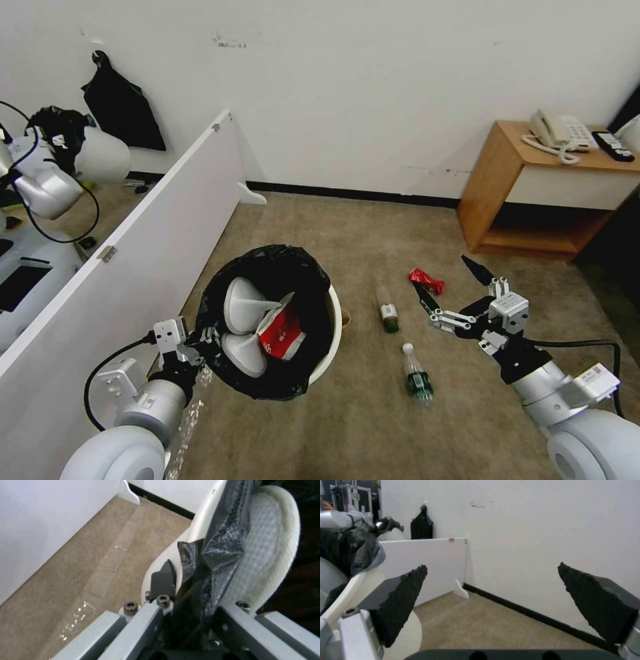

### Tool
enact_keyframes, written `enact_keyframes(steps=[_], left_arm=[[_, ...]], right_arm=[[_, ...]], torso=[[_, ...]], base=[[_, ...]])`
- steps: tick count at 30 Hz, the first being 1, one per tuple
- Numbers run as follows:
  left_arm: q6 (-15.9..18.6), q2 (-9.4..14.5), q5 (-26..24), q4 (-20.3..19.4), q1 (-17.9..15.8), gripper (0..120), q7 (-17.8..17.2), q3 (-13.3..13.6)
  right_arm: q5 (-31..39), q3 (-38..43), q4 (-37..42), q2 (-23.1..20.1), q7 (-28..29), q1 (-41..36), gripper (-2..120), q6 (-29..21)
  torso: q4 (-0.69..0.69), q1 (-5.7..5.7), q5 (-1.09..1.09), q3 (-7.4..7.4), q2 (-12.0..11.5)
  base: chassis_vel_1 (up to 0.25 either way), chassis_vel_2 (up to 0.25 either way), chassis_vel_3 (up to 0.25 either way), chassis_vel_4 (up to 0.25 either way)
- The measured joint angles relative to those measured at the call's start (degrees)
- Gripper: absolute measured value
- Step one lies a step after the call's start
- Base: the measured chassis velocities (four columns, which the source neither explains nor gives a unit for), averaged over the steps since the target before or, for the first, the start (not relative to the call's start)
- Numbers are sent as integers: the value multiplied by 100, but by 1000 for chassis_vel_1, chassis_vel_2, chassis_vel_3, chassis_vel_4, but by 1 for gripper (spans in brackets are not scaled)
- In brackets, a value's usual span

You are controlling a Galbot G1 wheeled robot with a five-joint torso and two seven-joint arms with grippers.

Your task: Pick up the trash bin, then pick up the garbage from the floor and place it into the trash bin.

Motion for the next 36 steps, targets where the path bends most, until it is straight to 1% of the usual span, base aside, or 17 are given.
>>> enact_keyframes(steps=[3, 5, 15, 19, 25, 28, 29, 31, 33, 34, 36], left_arm=[[-14, 1, 2, 1, 1, 1, -10, 7], [-24, 4, 3, 10, 3, 1, -19, 13], [-39, 9, 11, 31, -10, 1, -52, 29], [-40, 38, 5, 49, -33, 1, -114, 38], [-16, 77, 0, 84, -107, 1, -282, 157], [1, 137, -36, 152, -266, 1, -482, 291], [1, 137, -36, 152, -266, 1, -482, 291], [1, 185, -54, 183, -325, 1, -536, 326], [-29, 305, -125, 278, -459, 1, -700, 377], [-29, 305, -125, 278, -459, 1, -700, 377], [-39, 404, -254, 365, -598, 1, -855, 419]], right_arm=[[18, 0, -11, 0, -12, -29, 100, 42], [26, 0, -38, 0, -45, -70, 100, 86], [11, -12, -199, -20, -71, -147, 100, 124], [108, -49, -327, -123, 0, -83, 100, 99], [263, -141, -663, -354, 174, 24, 100, -17], [400, -207, -885, -523, 346, 114, 100, -149], [400, -207, -885, -523, 346, 114, 100, -149], [487, -222, -932, -583, 427, 133, 100, -221], [762, -320, -1055, -800, 657, 198, 100, -347], [762, -320, -1055, -800, 657, 198, 100, -347], [932, -379, -1160, -1019, 775, 272, 100, -441]], torso=[[-2, 0, -4, 0, 0], [-5, 0, 0, -1, 0], [-2, 0, -1, -2, 1], [-2, 0, -1, -2, 1], [-2, 0, -1, -1, 1], [-2, 0, -1, -1, 1], [-2, 0, -1, -1, 1], [-3, 0, -1, -1, 0], [-2, 0, -1, -1, 1], [-2, 0, -1, -1, 1], [-2, 0, -1, -1, 0]], base=[[-128, 80, 67, -115], [-14, 16, 31, -35], [0, 0, 0, 0], [0, 0, 0, 0], [0, 0, 0, 0], [0, 0, 0, 0], [0, 0, 0, 0], [0, 0, 0, 0], [0, 0, 0, 0], [0, 0, 0, 0], [0, 0, 0, 0]])
